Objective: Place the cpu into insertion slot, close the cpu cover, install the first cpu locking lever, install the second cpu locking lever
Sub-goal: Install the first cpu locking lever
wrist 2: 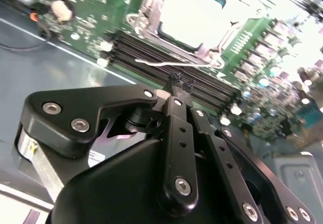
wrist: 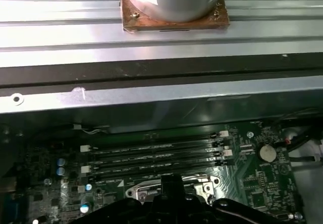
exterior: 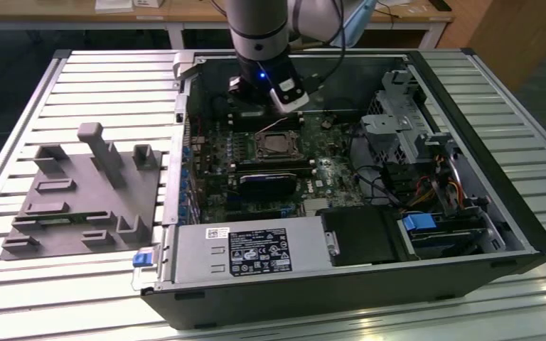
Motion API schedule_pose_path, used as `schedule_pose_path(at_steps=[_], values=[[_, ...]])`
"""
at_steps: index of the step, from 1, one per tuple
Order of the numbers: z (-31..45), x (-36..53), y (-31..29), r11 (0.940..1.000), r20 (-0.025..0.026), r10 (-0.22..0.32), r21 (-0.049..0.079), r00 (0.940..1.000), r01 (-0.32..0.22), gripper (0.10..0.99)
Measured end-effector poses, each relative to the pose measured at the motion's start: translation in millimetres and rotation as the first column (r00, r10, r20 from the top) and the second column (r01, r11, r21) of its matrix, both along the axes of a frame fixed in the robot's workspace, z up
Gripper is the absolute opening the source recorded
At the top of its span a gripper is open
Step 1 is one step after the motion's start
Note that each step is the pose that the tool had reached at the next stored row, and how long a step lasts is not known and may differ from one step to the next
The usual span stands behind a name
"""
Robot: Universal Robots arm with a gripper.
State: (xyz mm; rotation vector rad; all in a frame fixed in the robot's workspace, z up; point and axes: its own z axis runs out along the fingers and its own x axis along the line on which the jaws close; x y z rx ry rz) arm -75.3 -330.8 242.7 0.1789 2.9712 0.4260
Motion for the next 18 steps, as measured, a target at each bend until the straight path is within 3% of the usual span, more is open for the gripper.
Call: schedule_pose_path(at_steps=[2, 4, 18], values=[[-0.8, -0.1, -0.3, 1.0, 0.0173, 0.0, 0.0, 0.9998, 0.0, 0.102], [-2.9, 0.0, -0.3, 1.0, 0.0252, 0.0, 0.001, 0.9997, 0.0, 0.102], [-14.5, 0.3, 2.8, 0.9967, 0.0261, -0.082, 0.006, 0.9963, 0.081, 0.102]])
